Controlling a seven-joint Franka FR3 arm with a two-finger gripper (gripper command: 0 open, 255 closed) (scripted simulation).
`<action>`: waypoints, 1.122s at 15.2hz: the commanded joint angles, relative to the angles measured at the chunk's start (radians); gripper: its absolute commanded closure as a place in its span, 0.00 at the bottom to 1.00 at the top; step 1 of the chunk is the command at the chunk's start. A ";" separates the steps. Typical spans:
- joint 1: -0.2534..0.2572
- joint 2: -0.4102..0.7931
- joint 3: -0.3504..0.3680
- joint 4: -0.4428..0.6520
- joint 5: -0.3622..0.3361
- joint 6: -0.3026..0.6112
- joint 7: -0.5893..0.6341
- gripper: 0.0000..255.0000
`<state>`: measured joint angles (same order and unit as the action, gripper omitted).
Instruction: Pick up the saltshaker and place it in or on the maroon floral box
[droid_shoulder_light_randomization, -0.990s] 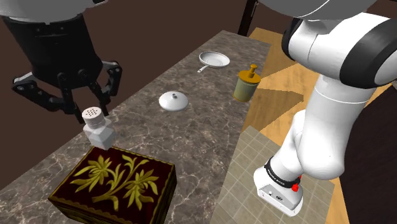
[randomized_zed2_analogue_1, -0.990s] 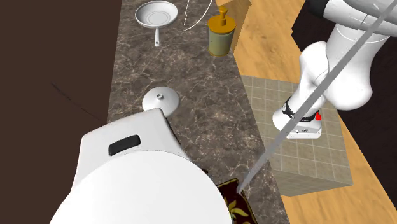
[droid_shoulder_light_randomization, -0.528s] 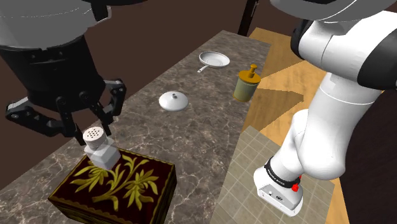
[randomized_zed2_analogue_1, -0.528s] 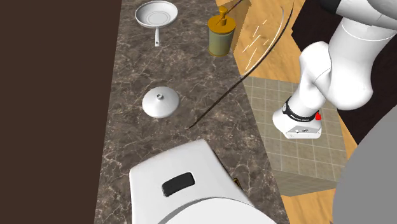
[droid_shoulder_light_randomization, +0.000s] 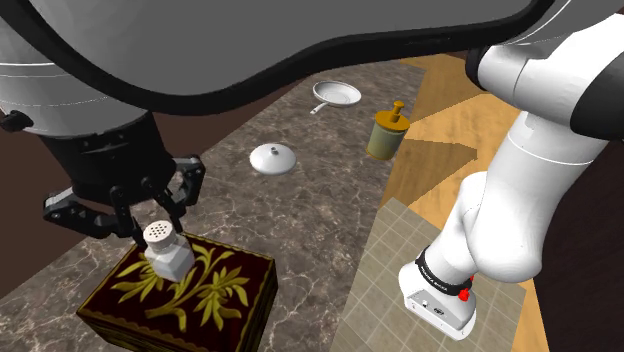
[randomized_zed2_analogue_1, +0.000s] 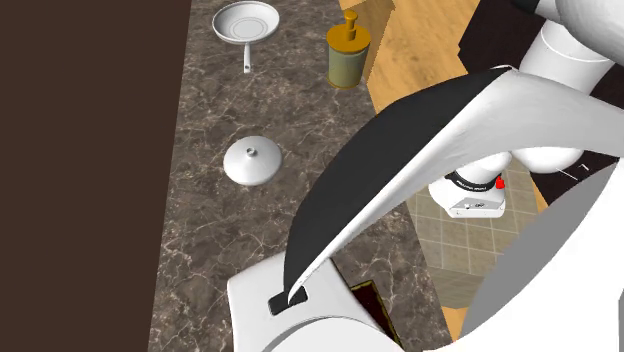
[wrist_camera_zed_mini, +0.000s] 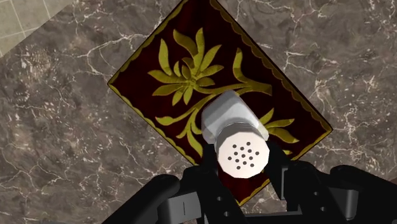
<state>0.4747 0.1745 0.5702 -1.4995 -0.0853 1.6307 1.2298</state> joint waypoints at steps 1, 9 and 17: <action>-0.002 -0.003 -0.001 -0.032 0.002 0.030 0.000 1.00; -0.010 -0.011 -0.004 -0.157 0.005 0.148 -0.002 1.00; -0.010 -0.011 -0.004 -0.157 0.005 0.148 -0.002 1.00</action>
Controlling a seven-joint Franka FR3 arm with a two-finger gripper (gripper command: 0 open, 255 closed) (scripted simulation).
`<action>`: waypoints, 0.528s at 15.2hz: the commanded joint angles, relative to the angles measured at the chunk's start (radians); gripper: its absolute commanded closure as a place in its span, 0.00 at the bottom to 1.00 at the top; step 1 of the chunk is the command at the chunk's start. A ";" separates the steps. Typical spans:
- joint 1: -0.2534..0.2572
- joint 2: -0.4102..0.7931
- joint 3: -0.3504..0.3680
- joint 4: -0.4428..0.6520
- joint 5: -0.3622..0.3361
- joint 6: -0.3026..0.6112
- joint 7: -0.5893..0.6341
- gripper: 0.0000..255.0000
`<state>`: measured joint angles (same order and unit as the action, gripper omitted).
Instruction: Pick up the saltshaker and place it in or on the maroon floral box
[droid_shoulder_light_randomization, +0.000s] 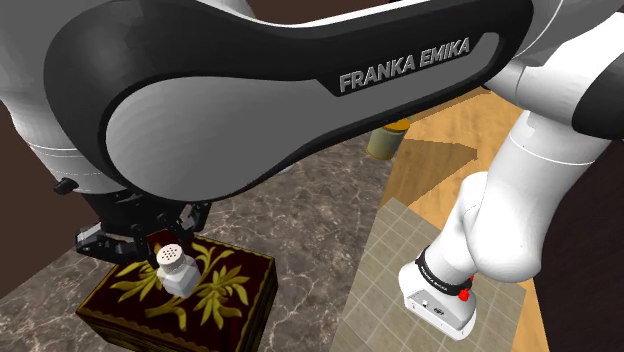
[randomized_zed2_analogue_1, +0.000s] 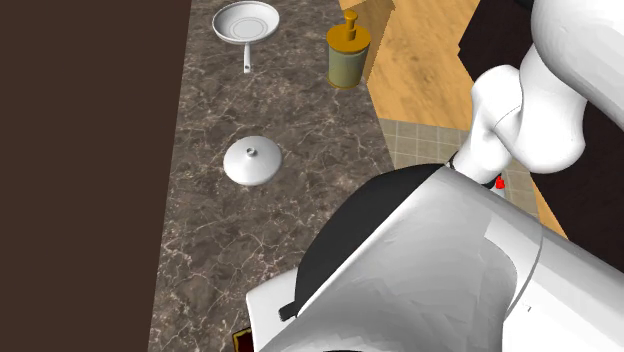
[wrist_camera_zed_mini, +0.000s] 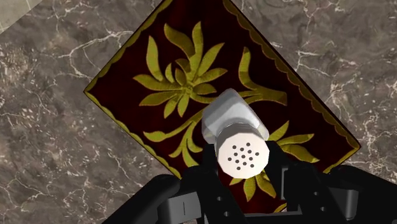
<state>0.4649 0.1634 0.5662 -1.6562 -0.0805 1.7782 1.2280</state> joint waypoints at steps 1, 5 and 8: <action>0.000 0.000 0.000 0.000 0.000 0.000 0.000 0.00; 0.000 0.000 0.000 0.000 0.000 0.000 0.000 0.00; 0.004 0.004 0.002 0.071 -0.001 -0.068 0.000 0.00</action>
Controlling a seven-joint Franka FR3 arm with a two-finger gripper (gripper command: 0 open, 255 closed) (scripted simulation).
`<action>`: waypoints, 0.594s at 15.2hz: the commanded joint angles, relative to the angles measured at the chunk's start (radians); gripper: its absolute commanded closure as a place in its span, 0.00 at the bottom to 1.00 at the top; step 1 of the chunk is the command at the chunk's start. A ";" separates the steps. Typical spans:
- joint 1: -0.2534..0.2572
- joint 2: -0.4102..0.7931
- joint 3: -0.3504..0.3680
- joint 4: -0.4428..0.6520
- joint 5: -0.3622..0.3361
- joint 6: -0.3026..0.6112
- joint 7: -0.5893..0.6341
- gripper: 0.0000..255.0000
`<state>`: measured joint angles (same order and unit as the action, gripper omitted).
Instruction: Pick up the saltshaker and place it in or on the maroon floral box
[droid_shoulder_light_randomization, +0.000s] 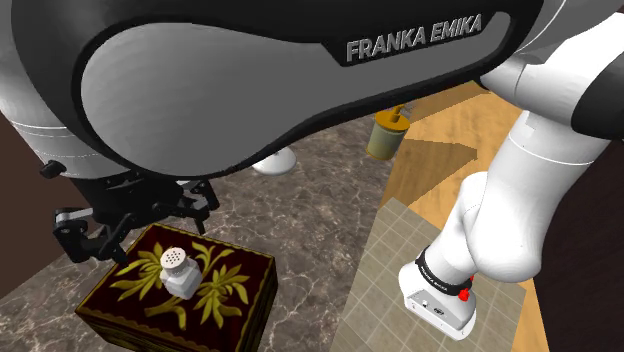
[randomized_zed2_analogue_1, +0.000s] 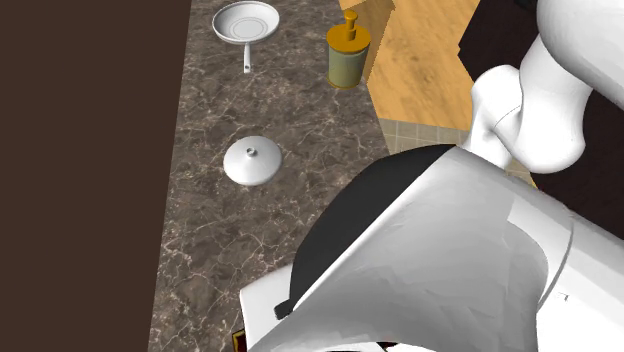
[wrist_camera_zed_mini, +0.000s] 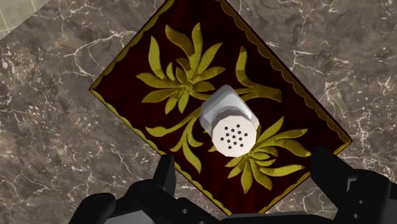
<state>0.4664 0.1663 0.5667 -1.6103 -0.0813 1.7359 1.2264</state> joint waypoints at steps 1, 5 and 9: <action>0.005 0.005 0.002 0.065 -0.002 -0.061 0.003 0.00; 0.008 0.010 0.003 0.097 -0.005 -0.089 0.004 0.00; 0.008 0.010 0.003 0.097 -0.005 -0.089 0.004 0.00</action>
<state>0.4744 0.1764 0.5699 -1.5135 -0.0863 1.6469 1.2303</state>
